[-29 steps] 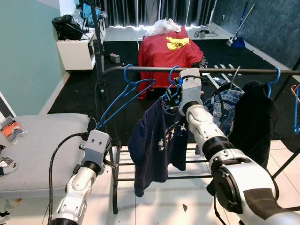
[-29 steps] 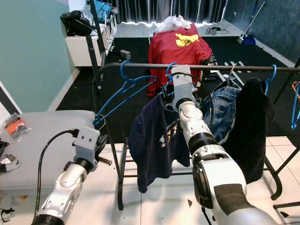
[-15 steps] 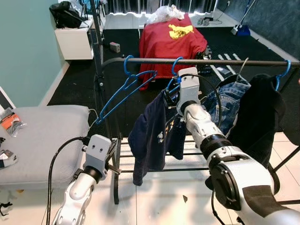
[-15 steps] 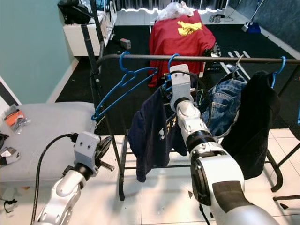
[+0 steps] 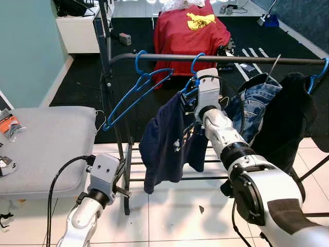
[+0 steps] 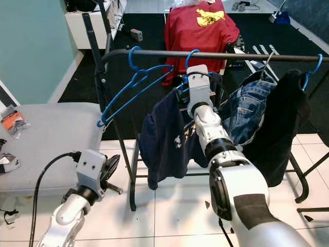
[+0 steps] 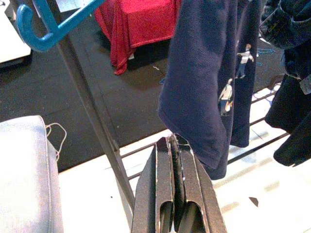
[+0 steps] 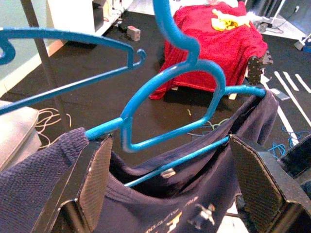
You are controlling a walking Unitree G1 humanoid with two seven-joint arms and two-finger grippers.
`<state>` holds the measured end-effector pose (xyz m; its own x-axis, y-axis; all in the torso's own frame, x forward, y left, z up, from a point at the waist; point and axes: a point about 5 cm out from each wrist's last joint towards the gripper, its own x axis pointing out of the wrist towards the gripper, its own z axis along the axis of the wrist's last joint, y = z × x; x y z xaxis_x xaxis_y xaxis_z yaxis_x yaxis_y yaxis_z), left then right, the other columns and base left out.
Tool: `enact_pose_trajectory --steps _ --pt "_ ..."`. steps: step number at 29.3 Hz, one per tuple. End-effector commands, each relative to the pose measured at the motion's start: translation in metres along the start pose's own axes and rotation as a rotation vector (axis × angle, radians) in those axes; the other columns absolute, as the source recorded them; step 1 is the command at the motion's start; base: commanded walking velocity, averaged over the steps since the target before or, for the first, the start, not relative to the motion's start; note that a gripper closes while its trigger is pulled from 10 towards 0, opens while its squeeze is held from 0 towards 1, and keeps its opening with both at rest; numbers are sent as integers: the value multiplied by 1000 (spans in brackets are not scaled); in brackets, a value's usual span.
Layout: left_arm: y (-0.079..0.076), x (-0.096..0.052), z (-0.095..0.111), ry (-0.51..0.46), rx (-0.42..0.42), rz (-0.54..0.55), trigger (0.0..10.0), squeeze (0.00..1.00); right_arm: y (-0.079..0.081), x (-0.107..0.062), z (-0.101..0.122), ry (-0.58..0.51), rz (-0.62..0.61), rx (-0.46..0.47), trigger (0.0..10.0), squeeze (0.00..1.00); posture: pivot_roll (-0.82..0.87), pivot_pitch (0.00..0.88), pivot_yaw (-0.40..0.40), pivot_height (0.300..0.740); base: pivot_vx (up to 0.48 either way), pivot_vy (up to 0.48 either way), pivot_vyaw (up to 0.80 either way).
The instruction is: Hang hanger
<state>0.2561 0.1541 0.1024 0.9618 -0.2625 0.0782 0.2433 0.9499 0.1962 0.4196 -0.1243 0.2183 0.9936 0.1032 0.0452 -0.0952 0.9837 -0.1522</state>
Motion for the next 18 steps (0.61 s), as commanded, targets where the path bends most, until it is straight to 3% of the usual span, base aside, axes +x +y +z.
enact_pose_trajectory --steps 1,8,9,12,13,14,15,18 --pt "1 -4 -4 25 -5 -6 10000 0 -1 1 3 9 -4 8 10000 0 91 172 -22 740 0 0 0" --pt "3 -5 -1 29 -3 0 10000 0 -1 3 10 -8 -2 20 10000 0 93 181 -22 740 0 0 0" --pt "3 -6 -1 30 -4 0 10000 0 -1 4 13 -12 -3 20 8706 0 93 182 -22 740 0 0 0" --pt "2 -6 0 30 -4 0 10000 0 -2 4 14 -14 -4 21 8706 0 92 182 -22 740 0 0 0" --pt "2 -6 0 31 -5 -2 10000 0 -2 4 15 -17 -5 22 6863 0 92 182 -22 740 0 0 0" --pt "2 -6 0 31 -5 -2 10000 0 -2 4 15 -17 -5 22 6863 0 92 182 -22 740 0 0 0" --pt "2 -6 0 32 -6 -3 10000 0 -3 5 17 -20 -5 23 2941 0 91 181 -23 740 0 0 0" --pt "1 -6 1 32 -7 -4 10000 0 -4 5 19 -24 -6 24 2235 0 90 182 -23 740 0 0 0"
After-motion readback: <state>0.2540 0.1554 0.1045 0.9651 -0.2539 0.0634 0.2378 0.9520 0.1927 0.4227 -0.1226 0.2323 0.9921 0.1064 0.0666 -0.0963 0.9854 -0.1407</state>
